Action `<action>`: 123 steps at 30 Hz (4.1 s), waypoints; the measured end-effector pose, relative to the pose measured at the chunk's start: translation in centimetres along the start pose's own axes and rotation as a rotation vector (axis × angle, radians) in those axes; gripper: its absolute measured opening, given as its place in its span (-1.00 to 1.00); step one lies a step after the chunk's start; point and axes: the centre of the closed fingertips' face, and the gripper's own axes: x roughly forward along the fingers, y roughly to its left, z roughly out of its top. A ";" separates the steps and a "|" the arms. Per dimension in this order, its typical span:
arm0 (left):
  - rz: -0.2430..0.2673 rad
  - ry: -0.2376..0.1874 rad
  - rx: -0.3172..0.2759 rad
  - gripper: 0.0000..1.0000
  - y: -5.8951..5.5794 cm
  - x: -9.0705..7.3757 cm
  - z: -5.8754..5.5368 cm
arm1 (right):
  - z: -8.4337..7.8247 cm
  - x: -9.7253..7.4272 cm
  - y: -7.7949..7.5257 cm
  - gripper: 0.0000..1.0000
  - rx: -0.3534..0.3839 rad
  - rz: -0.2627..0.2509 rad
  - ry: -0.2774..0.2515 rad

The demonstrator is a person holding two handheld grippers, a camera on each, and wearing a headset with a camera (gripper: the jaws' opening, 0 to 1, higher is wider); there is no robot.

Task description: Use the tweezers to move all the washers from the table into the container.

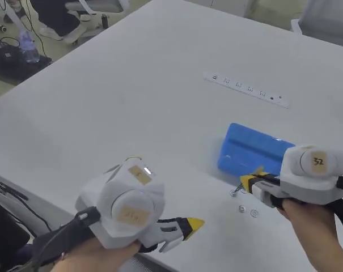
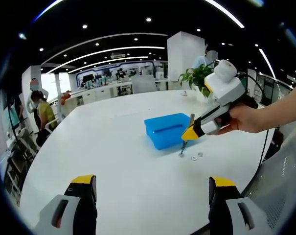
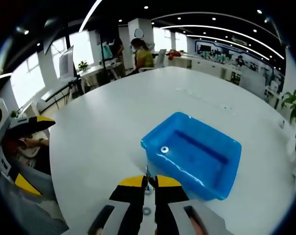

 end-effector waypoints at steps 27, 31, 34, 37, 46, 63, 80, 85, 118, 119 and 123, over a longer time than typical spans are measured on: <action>-0.007 0.015 0.005 0.96 -0.1 0.1 -0.2 | 0.2 0.5 -0.3 -0.97 -0.031 -0.012 0.042; -0.009 0.012 0.006 0.96 -0.2 0.1 -0.2 | 0.9 0.0 -0.3 -0.97 -0.032 -0.008 0.039; -0.009 0.029 0.011 0.96 -0.2 0.2 -0.5 | 1.3 -0.5 -0.4 -0.97 -0.007 -0.001 0.026; -0.008 0.024 0.015 0.96 -0.2 0.2 -0.4 | 1.7 -1.1 -0.2 -0.97 0.011 0.009 0.021; -0.012 0.021 0.017 0.97 -0.3 0.2 -0.4 | 3.2 -3.0 0.0 -0.96 0.024 0.024 -0.001; -0.014 0.021 0.039 0.96 -0.5 0.2 -0.4 | 6.1 -5.4 0.2 -0.96 0.016 0.017 -0.068; -0.011 0.026 0.042 0.96 -0.4 0.2 -0.5 | 6.6 -5.7 0.3 -0.96 -0.021 -0.012 -0.072; -0.013 0.029 0.043 0.95 -0.4 0.2 -0.5 | 6.8 -5.5 0.4 -0.96 -0.018 -0.009 -0.069; -0.022 0.068 0.067 0.92 -0.7 0.4 -1.2 | 8.3 -1.0 -3.4 -0.96 0.012 -0.045 -0.050; -0.021 0.069 0.066 0.92 -0.7 0.4 -1.2 | 8.2 -0.8 -3.5 -0.96 0.015 -0.045 -0.048; -0.024 0.069 0.062 0.92 -0.8 0.4 -1.2 | 7.5 0.1 -3.8 -0.96 0.023 -0.047 -0.030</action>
